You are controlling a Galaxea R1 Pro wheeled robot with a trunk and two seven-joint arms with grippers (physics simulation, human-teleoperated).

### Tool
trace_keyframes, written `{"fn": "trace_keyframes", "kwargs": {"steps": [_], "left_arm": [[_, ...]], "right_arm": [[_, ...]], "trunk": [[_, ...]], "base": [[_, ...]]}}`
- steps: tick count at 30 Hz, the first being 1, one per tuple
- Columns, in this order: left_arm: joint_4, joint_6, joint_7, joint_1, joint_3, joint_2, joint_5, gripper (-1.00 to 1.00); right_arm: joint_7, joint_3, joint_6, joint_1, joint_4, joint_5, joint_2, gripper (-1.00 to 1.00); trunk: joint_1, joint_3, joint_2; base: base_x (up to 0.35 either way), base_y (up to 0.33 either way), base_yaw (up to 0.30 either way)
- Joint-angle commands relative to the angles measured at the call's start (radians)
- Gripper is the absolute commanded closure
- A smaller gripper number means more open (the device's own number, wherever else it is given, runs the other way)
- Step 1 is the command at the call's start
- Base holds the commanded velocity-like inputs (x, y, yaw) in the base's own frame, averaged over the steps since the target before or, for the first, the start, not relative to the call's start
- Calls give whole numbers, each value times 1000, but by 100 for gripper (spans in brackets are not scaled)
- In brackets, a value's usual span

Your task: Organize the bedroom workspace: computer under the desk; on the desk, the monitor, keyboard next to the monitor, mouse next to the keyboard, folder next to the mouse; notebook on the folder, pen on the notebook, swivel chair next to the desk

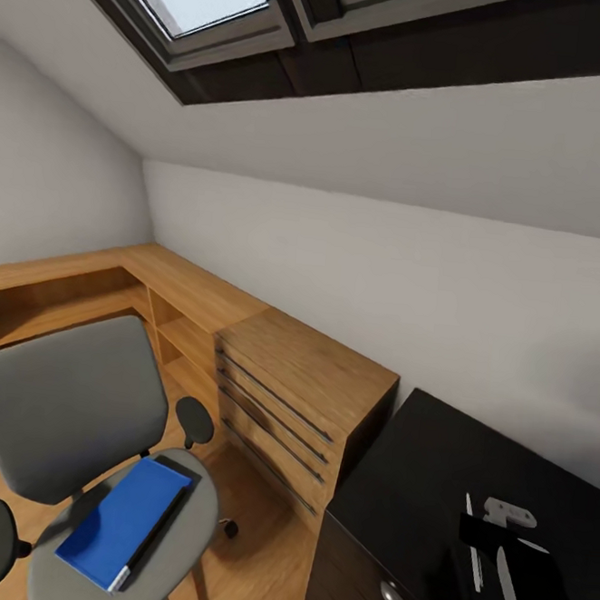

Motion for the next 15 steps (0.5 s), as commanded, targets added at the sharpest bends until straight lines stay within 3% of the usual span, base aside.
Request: {"fn": "trace_keyframes", "kwargs": {"steps": [1,15], "left_arm": [[-1,0,-8,0,1,0,10,-100],[-1,0,-9,0,1,0,10,-100]], "right_arm": [[8,-3,5,-1,-2,9,0,100],[8,-1,5,-1,9,9,0,100]], "trunk": [[4,-4,-8],[58,-48,-106]], "base": [[0,0,0],[0,0,0]]}}
